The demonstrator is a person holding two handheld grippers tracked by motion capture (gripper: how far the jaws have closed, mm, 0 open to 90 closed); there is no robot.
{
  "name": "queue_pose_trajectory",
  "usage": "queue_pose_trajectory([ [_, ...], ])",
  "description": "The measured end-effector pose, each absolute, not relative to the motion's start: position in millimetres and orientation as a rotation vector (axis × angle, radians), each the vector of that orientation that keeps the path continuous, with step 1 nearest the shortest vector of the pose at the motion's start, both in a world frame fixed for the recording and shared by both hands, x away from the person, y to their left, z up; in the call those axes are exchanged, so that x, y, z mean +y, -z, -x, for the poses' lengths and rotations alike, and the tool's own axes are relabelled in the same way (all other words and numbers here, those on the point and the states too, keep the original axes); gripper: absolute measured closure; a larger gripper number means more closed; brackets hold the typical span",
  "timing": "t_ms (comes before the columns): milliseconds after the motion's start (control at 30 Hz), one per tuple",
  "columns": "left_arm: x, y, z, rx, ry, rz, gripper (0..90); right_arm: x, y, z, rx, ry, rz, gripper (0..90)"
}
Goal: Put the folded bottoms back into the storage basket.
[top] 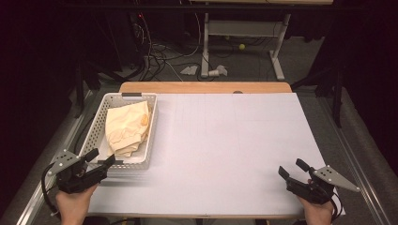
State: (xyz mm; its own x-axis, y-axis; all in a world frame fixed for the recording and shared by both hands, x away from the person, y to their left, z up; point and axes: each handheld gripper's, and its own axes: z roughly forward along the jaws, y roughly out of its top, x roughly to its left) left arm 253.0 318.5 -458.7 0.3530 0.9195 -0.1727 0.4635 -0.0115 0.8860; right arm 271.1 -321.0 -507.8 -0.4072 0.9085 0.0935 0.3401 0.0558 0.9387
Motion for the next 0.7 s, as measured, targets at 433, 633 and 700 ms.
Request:
queue_pose_trajectory([
  [433, 324.8, 464.8, -247.7, 1.287, -0.603, -1.627, 29.2, -320.7, 507.7, -270.9, 1.794, -1.353, -1.249, 24.5],
  [633, 327.2, 469.3, -247.0, 1.294, -0.608, -1.632, 29.2, -320.6, 507.8, -270.9, 1.795, -1.352, -1.248, 24.5],
  [700, 328.0, 471.0, -246.7, 1.299, -0.61, -1.63, 29.2, -320.5, 507.7, -270.7, 1.794, -1.352, -1.248, 24.5],
])
